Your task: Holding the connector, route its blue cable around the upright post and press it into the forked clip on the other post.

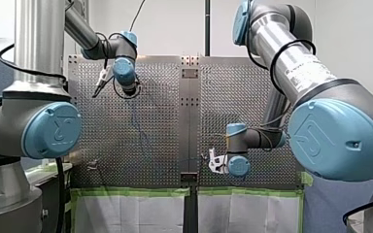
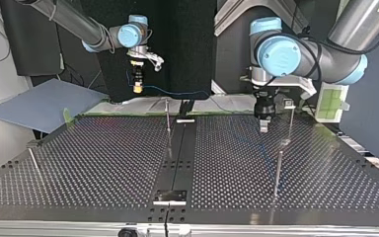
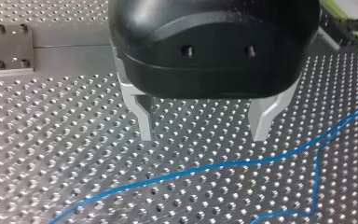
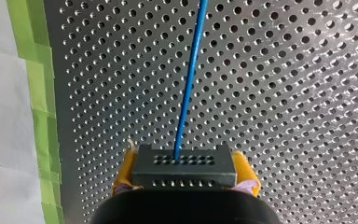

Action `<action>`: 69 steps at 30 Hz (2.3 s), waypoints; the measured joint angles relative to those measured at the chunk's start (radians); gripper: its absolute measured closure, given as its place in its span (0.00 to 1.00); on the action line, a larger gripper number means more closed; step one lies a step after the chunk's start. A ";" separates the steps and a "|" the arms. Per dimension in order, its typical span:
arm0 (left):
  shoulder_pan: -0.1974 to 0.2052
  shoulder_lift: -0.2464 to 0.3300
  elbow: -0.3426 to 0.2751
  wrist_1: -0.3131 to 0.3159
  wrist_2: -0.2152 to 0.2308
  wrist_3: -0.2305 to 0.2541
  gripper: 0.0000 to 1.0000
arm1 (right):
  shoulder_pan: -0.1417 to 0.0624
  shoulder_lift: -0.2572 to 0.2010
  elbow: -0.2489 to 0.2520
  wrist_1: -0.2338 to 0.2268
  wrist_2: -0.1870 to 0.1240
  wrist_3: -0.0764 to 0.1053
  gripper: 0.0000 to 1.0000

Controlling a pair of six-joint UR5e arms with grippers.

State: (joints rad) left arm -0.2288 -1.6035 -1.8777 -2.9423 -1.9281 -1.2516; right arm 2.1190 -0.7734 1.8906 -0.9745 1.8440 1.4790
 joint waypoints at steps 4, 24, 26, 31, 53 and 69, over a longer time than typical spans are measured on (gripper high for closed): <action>-0.001 -0.002 0.001 0.042 0.004 0.042 0.00 | 0.000 0.000 0.000 0.000 0.000 0.000 0.92; -0.013 -0.076 0.083 0.216 -0.049 0.161 0.00 | 0.000 0.000 -0.001 -0.001 0.000 0.000 0.92; -0.018 -0.087 0.084 0.233 -0.054 0.174 0.00 | 0.000 0.000 -0.001 -0.001 0.000 0.000 0.92; -0.017 -0.094 0.085 0.276 -0.064 0.181 0.00 | 0.000 0.000 -0.001 0.000 0.000 0.001 0.92; -0.021 -0.176 0.086 0.447 -0.093 0.199 0.00 | -0.002 0.000 -0.001 0.004 0.000 0.003 0.92; -0.003 -0.181 0.091 0.458 -0.078 0.200 0.00 | -0.004 0.001 -0.001 -0.005 -0.011 0.005 0.92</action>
State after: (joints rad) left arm -0.2317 -1.7850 -1.7862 -2.4845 -2.0057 -1.0515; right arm 2.1146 -0.7728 1.8893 -0.9793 1.8325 1.4836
